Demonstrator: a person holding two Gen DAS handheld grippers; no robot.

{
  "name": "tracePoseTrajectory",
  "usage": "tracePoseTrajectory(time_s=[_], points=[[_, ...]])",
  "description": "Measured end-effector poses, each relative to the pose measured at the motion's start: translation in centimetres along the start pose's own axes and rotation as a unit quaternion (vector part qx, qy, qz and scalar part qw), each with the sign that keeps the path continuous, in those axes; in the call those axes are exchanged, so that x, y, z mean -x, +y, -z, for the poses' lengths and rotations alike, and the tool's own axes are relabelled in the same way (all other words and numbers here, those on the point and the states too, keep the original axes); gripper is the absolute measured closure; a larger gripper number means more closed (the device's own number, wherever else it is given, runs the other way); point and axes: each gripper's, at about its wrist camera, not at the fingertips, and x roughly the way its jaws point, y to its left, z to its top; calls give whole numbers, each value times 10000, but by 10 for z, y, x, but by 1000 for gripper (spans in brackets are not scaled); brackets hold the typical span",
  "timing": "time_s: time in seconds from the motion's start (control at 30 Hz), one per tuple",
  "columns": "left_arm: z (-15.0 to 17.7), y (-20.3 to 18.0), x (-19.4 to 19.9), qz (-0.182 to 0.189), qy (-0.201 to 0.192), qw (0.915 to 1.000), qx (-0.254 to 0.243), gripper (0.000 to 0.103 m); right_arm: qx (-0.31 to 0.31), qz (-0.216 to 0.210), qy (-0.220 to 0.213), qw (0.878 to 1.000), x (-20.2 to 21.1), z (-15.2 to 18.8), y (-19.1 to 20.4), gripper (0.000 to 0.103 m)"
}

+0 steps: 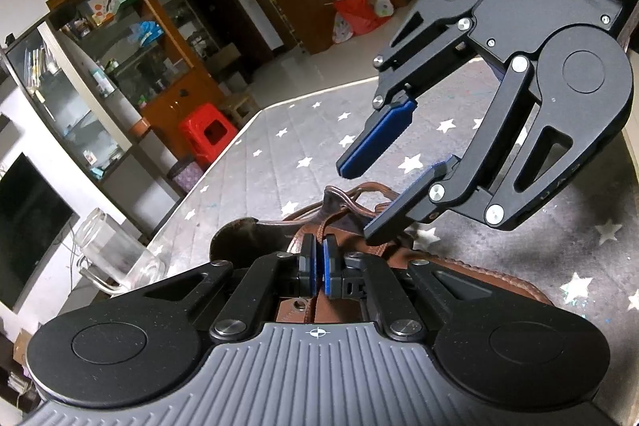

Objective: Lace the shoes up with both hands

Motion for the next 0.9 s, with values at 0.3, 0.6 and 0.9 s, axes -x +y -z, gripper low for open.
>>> tracePoseTrajectory(time_s=[0.3,0.6,0.9], points=[[-1,1,-6,20,-20,10000,-38,99,516,32,246,9984,-8,-5,0,78],[0,2,-8,-15,25,10000,-34,99,1802,12,476,9825,-35,-2,24,96],[-3,12,0,-142,68,9999,-29,68,3097,718,375,9474,-38,15,53,101]])
